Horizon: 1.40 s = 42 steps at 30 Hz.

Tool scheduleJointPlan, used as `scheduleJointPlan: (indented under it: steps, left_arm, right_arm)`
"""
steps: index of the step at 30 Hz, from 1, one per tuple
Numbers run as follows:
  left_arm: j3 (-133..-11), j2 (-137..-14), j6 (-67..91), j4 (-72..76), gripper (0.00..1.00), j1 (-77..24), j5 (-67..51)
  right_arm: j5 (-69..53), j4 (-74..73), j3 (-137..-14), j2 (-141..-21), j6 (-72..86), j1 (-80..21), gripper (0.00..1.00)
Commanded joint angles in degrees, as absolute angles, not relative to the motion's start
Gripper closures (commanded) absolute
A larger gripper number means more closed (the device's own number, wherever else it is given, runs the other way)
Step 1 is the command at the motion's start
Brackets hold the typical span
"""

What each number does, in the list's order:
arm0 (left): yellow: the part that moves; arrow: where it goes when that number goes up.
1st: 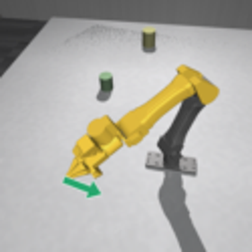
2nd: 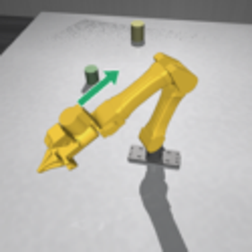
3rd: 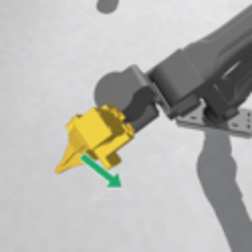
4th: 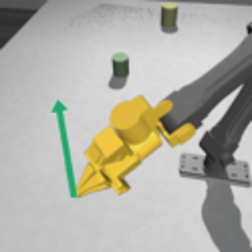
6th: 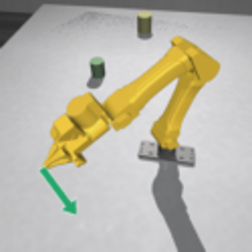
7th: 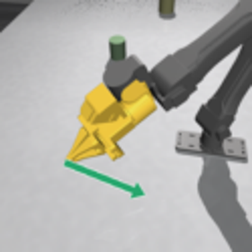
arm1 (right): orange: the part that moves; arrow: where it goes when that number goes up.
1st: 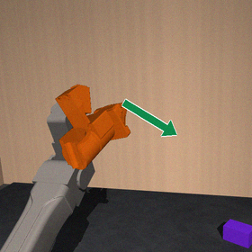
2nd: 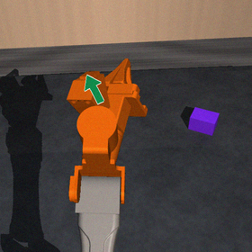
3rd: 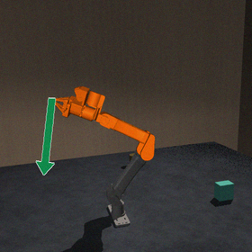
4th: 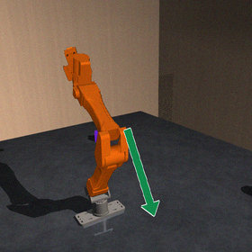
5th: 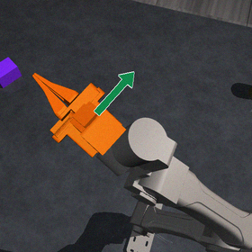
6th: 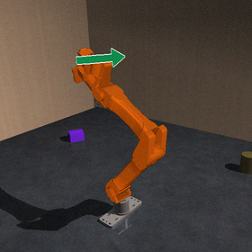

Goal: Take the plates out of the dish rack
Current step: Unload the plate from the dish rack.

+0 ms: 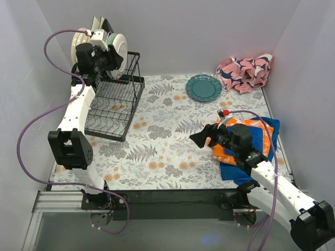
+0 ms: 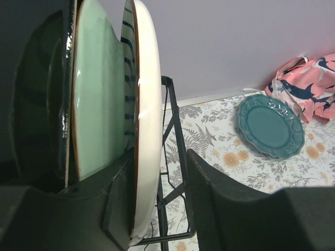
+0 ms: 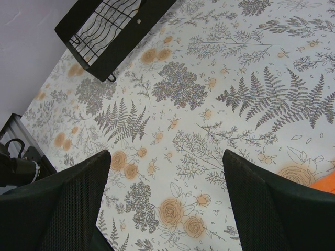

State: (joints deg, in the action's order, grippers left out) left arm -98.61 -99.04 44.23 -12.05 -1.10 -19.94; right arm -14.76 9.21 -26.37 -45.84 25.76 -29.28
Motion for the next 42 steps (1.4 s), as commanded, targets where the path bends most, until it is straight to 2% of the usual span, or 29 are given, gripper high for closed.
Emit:
scheduleJointPlan:
  steps: [1,3,6,7,10,27,42]
  left_arm:
    - [-98.09,-100.02,42.63,-14.41,0.65,-1.05,-19.34]
    - [-98.09,-99.76,42.54,-14.33,0.69,-1.05,-19.42]
    - [-98.0,-99.49,42.54,-13.63,0.8,-1.05,-19.34]
    - [-98.09,-99.41,42.37,-13.45,0.89,-1.05,-19.42]
    - [-98.44,-99.05,42.28,-12.66,1.0,-1.05,-19.51]
    - [-102.3,-98.17,40.34,-3.43,1.0,-2.11,-21.36]
    - [-104.94,-98.88,39.82,-2.46,1.0,-3.6,-18.98]
  right_arm:
    - [-14.85,12.31,-26.63,-45.7,25.75,-29.71,0.08]
    - [-14.94,12.39,-26.72,-45.62,25.75,-29.62,0.08]
    - [-14.77,12.39,-26.72,-45.44,25.84,-29.62,0.08]
    - [-14.77,12.31,-26.72,-45.44,25.84,-29.53,0.08]
    - [-14.85,12.3,-26.72,-45.44,25.84,-29.62,0.08]
    - [-14.33,12.22,-26.72,-45.09,25.4,-29.62,0.08]
    - [-14.5,12.22,-26.72,-45.26,25.31,-29.62,0.08]
